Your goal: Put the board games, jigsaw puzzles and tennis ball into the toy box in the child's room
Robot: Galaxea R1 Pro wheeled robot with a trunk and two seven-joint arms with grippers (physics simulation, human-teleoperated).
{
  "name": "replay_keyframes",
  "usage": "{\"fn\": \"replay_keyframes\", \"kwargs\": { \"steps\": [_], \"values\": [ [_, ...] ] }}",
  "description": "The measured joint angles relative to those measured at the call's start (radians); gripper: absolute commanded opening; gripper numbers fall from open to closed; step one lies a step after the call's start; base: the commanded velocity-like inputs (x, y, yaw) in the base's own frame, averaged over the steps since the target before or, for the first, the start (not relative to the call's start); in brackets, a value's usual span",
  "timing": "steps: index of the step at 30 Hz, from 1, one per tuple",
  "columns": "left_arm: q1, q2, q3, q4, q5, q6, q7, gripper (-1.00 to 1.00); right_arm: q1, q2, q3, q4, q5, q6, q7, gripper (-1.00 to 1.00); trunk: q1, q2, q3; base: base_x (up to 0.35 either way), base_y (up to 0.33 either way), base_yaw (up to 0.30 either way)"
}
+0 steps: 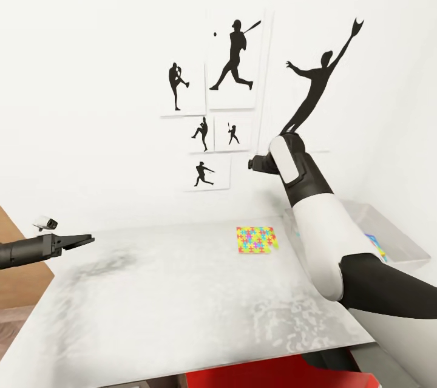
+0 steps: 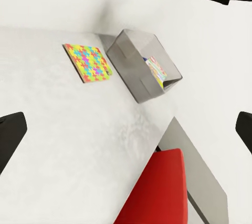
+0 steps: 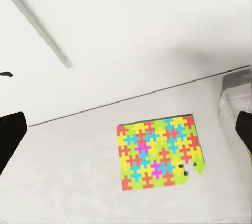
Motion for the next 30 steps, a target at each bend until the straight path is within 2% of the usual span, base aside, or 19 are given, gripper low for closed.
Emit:
{"fn": "replay_keyframes", "kwargs": {
  "steps": [6,18,21,26,30],
  "values": [
    [0.000,0.000,0.000,0.000,0.000,-0.001,0.000,1.00,0.000,0.000,-0.004,0.110,-0.001,-0.005,-0.001,1.00,0.000,0.000,-0.009,0.000,0.000,0.000],
    [0.000,0.000,0.000,0.000,0.001,0.000,0.000,1.00,0.000,0.000,-0.009,0.156,0.000,-0.011,0.001,1.00,0.000,0.000,-0.029,0.000,0.000,0.000],
    [0.000,-0.001,-0.001,0.000,0.002,0.001,0.000,1.00,-0.001,0.000,-0.010,0.183,0.000,-0.038,0.002,1.00,0.000,0.000,-0.034,0.000,0.000,0.000],
    [0.000,-0.004,-0.002,-0.009,0.007,0.004,0.000,1.00,0.000,0.000,-0.011,0.280,0.000,-0.106,0.002,1.00,0.000,0.000,-0.042,0.000,0.000,0.000],
    [0.000,-0.009,-0.003,-0.012,0.007,0.008,0.000,1.00,0.000,0.000,-0.010,0.301,0.001,-0.121,0.002,1.00,0.000,0.000,-0.049,0.000,0.000,0.000]
  ]
}}
